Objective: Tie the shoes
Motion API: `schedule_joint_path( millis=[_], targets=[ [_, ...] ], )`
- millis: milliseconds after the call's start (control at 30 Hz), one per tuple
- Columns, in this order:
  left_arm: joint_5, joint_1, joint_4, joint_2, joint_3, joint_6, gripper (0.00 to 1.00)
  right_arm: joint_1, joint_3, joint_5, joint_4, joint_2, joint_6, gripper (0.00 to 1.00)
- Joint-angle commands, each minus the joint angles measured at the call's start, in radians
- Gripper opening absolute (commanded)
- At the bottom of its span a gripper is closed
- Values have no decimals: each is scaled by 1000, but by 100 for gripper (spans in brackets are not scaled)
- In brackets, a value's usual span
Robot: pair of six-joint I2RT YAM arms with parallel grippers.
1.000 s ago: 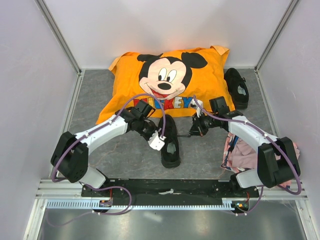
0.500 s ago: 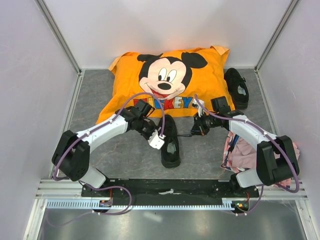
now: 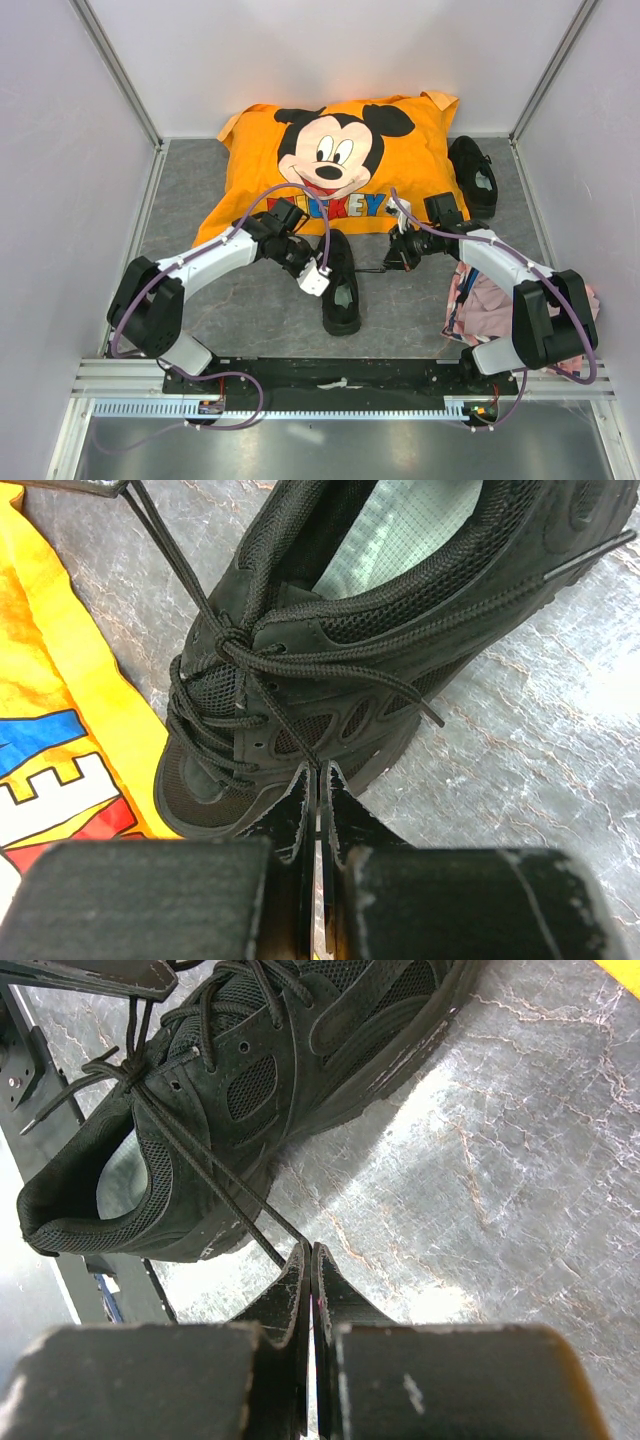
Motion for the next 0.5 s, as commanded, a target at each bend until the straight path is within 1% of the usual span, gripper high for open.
schedule_joint_path(
  millis=[0,100,133,167,200,233,267,333,367,433,467],
  targets=[
    [-68,38,-56,24,-19,14,2,-32,18,75,-23,16,-39,0],
    [-42,36,-53,13,-2,-28,2,-28,33,17,-18,8,1,0],
    [-34,36,-47,-4,1,-51,6,-25,37,1,-7,-2,18,0],
    [-19,36,-34,-16,6,-105,17,-15,38,-8,2,-9,48,0],
    [-16,36,-31,-25,7,-131,23,-12,38,-31,11,-18,67,0],
    [-13,38,-27,-39,7,-156,28,-8,40,-43,28,-28,84,0],
    [-9,38,-25,-71,1,-206,35,-3,40,-53,39,-35,127,0],
    [-5,39,-8,-114,-22,-264,42,2,37,-76,80,-55,168,0],
    [-3,39,1,-157,-33,-332,43,2,27,-79,97,-62,193,1],
    [4,41,21,-205,-63,-401,44,2,20,-85,145,-85,237,2],
    [9,41,32,-225,-74,-483,44,2,14,-88,158,-90,269,3]
  ],
)
